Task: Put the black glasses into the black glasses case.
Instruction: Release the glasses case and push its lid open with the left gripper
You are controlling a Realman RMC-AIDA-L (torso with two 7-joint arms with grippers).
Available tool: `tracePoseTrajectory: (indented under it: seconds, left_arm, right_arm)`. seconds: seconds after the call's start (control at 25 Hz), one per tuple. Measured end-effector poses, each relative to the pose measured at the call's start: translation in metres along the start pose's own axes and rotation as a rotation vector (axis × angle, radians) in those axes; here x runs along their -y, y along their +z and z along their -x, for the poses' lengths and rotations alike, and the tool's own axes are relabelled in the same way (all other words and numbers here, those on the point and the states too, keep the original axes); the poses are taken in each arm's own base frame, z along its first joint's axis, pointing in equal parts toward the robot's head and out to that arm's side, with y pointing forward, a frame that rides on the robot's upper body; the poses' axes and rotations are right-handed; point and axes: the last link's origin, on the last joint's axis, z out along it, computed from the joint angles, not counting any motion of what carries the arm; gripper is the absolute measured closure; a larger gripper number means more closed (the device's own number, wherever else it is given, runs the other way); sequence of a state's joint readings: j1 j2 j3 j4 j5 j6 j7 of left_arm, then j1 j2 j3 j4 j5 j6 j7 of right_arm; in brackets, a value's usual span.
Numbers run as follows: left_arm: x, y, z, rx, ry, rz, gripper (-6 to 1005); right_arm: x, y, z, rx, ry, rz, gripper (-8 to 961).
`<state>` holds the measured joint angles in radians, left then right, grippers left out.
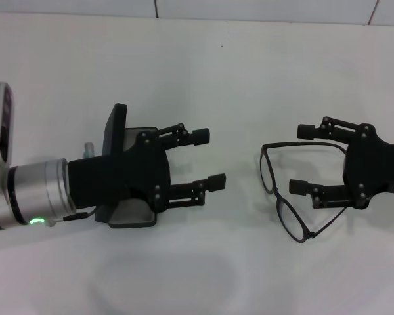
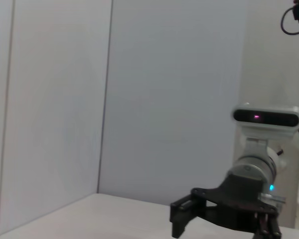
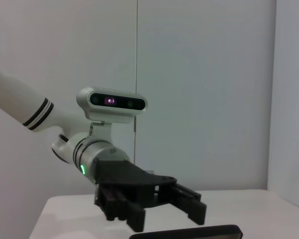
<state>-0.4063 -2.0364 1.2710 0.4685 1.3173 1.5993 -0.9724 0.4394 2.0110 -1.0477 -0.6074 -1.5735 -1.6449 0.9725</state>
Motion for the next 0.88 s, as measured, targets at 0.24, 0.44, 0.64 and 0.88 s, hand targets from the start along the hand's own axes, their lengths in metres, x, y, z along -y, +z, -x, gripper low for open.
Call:
tracePoseTrajectory:
  seconds: [0.24,0.44,0.64,0.88]
  left_arm:
    - [0.003,-0.004,-0.001,-0.019,-0.006,-0.036,203]
    - [0.003,-0.005,0.0,-0.014,-0.009,-0.036,205]
    - [0.01,-0.012,-0.012,-0.017,-0.069,-0.045,206]
    - [0.039,-0.048,-0.05,0.048,-0.232,-0.128,209]
  right_arm:
    - [-0.001,0.0,0.001,0.006,0.0,0.01,80]
    - [-0.001,0.0,0.001,0.006,-0.001,0.011,80]
    - [0.0,0.0,0.002,0.011,-0.001,0.005,81]
    - [0.0,0.001,0.002,0.011,-0.003,0.008,81]
